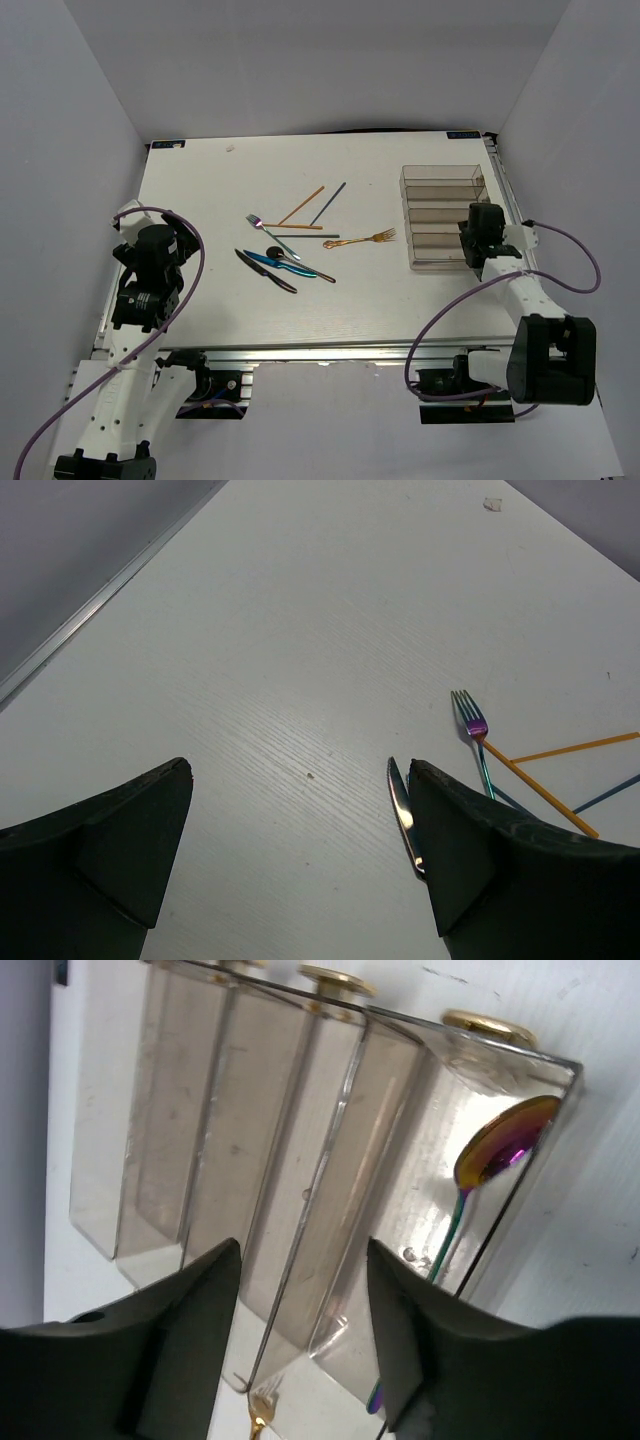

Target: Sort the eating utensils into containers

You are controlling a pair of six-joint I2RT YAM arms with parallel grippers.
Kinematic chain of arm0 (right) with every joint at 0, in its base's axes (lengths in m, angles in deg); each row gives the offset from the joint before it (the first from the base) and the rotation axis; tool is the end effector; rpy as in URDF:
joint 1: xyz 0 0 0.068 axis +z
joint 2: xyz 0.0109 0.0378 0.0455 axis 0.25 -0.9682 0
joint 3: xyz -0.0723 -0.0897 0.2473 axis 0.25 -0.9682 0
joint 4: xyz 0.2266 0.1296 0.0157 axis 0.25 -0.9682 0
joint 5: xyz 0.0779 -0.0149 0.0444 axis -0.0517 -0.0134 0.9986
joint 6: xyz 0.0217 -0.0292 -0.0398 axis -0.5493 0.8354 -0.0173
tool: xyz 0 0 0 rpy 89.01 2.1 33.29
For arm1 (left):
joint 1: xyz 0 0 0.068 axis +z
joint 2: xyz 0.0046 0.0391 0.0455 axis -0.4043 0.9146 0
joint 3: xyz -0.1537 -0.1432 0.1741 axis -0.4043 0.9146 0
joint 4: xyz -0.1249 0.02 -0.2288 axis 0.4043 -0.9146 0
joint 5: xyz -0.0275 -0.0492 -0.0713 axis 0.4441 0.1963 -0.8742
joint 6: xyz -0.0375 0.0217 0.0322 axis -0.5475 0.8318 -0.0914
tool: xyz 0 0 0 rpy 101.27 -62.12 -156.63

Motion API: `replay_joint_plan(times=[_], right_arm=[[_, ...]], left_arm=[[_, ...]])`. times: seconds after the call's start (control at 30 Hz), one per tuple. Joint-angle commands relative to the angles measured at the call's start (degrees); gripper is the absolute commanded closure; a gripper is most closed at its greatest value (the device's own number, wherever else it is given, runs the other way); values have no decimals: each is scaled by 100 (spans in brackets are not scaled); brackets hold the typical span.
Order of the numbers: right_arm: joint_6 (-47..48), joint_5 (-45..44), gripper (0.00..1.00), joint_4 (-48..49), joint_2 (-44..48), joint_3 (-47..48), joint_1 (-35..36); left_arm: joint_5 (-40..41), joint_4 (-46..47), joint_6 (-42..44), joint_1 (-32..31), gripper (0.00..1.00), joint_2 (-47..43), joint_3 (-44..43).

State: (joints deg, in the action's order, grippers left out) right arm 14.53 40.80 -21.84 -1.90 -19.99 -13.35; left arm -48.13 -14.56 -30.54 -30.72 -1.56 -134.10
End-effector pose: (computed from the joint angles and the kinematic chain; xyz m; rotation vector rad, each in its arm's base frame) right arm 0.2551 -0.0129 0.2162 1.4455 1.6186 0.1052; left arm 0.1445 0.0011 0.3195 -0.7014 1.8894 0.1666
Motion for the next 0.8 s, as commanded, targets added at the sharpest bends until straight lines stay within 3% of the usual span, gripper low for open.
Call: replay_joint_plan(times=[0.0,0.1,0.17,0.33,0.5,0.63,0.77], right_arm=[[34,-17,39,252,382,-5,-25],[165,18,22,102,593,145,-25],[524,446,20,529,778,224,-7],[2562,2073,11,1210,429,838,413],[4715,2837,11,624,-468,2198,2223],[6077,2971,22,-72,-1670,3141,3610],[6808,3235,42,-494,-2717,3940,4351]], left_arm=[[-26,83,43,2,2,-15,31],[-18,83,43,2,2,-7,22],[-18,83,43,2,2,-15,23],[26,56,25,2,2,11,14],[228,-32,-63,2,2,20,-21],[228,-31,-63,2,2,29,-13],[229,-40,-63,11,2,38,-13]])
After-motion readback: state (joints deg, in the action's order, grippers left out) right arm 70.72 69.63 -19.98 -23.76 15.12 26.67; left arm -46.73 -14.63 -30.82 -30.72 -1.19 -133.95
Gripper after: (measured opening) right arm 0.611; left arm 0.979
